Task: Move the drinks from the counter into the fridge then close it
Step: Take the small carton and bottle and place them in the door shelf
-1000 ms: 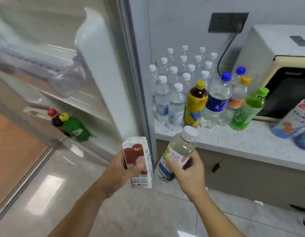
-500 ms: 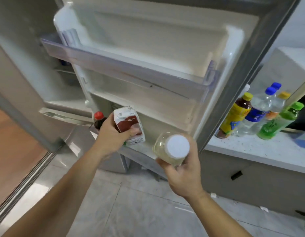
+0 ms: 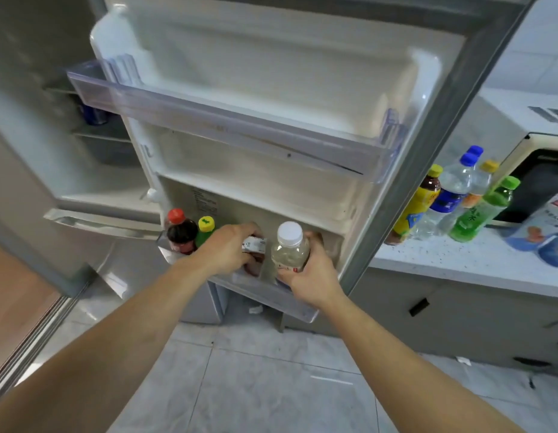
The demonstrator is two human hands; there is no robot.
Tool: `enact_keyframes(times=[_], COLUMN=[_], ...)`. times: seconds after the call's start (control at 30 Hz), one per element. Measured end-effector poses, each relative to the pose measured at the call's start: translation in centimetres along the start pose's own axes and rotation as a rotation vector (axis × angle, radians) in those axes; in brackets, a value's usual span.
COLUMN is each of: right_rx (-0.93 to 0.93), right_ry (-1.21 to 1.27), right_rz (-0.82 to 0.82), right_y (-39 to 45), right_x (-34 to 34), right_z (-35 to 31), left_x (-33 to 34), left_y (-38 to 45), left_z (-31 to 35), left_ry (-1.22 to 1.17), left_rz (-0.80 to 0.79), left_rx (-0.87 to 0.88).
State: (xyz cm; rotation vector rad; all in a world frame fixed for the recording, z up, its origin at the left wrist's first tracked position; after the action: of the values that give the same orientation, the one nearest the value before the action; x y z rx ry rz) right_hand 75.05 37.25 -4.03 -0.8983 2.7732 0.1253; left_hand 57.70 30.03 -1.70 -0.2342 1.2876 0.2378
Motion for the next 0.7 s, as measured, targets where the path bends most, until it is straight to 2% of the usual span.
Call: enact_keyframes(times=[0.23, 0.4, 0.5, 0.6, 0.7], right_rx=[0.119, 0.145, 0.137, 0.078, 0.006], right_ry=[-0.126, -0.166, -0.177, -0.208, -0.21], right_rz=[-0.021, 0.009, -0.004, 0.008, 0.03], right_y=[0.3, -0.1, -0.4, -1.0, -2.3], right_x=[0.3, -0.9, -1.0, -1.2, -1.7], right_z=[0.8, 0.7, 0.6, 0.3, -0.1], left_x=[-0.3, -0.6, -0.9, -1.5, -1.7], left_y=[0.4, 0.5, 0.0, -1.0, -2.7], left_z=[0.4, 1.2, 1.6, 2.5, 4.0], left_ry=[0.233, 0.318, 0.305, 0.169, 0.004], left_rz=[-0.059, -0.083, -0.058, 0.116, 0.482], left_rx=[0.026, 0.062, 0.023, -0.044, -0.074])
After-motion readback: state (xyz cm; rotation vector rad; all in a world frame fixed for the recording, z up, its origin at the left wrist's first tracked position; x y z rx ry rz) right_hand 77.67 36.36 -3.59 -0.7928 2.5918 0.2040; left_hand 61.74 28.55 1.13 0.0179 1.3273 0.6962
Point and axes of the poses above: each hand's wrist, its own y-axis towards the middle knuckle, its own x-axis out of the palm, z = x × y, the point moved 4 cm from there along y, towards the middle knuckle, and after that the axes turned 13 degrees about y, right-handed, at the moved point
